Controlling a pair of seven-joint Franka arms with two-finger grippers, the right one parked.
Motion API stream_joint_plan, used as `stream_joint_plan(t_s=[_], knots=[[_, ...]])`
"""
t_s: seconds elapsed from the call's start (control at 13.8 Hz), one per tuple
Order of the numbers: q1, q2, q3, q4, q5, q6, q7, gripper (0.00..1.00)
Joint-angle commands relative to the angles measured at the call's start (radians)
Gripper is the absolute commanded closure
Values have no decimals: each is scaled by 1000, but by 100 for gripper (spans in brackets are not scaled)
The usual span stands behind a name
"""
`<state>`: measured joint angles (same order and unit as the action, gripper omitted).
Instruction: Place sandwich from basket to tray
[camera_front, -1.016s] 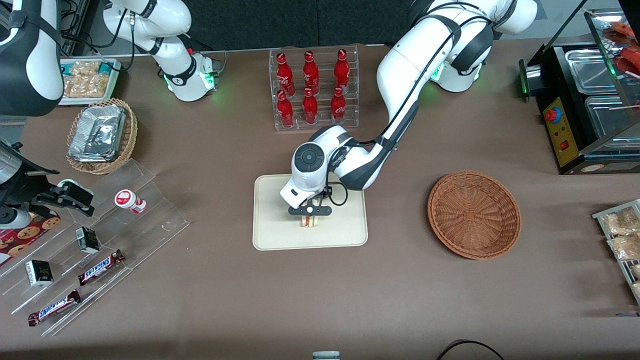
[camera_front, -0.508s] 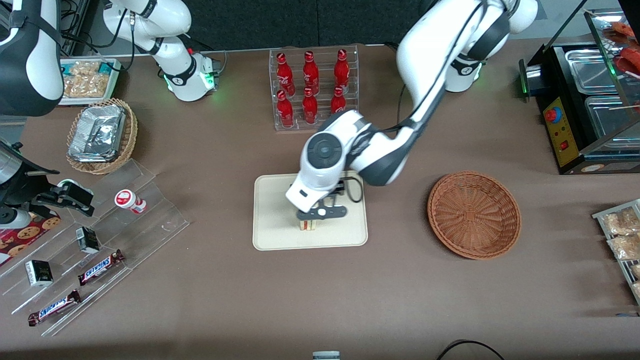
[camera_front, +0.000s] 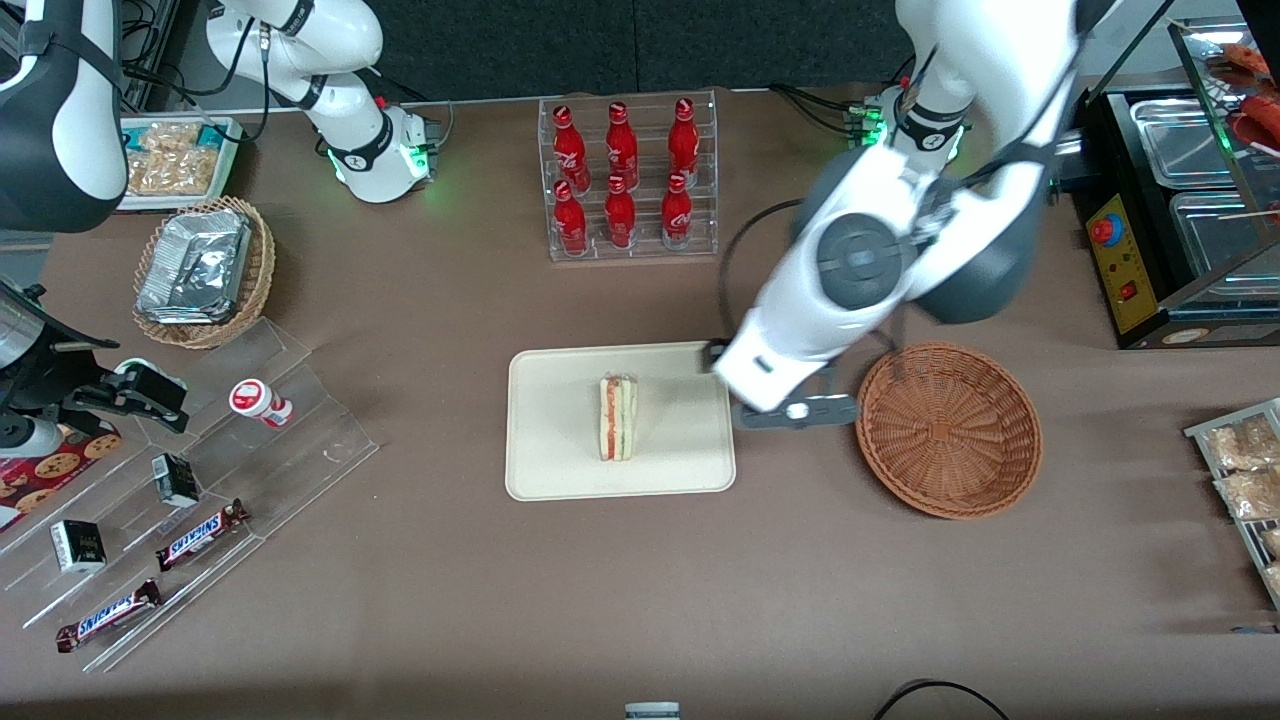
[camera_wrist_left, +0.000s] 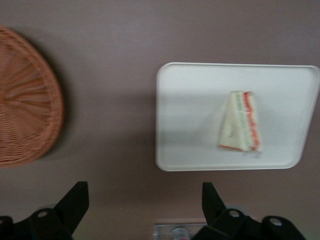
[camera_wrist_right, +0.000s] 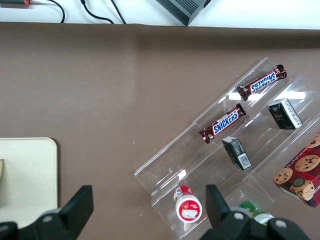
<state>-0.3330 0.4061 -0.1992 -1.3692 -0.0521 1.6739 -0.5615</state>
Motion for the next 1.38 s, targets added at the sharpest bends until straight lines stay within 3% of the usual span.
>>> stream_joint_plan(t_s=[0.0, 0.22, 0.58, 0.87, 1.31], knots=[[121, -218, -5, -320, -18, 96, 148, 0], [224, -351, -2, -477, -12, 136, 262, 0], [386, -504, -2, -573, 11, 97, 460, 0], [397, -564, 3, -492, 32, -54, 454, 0], [420, -521, 1, -262, 34, -184, 453, 0]])
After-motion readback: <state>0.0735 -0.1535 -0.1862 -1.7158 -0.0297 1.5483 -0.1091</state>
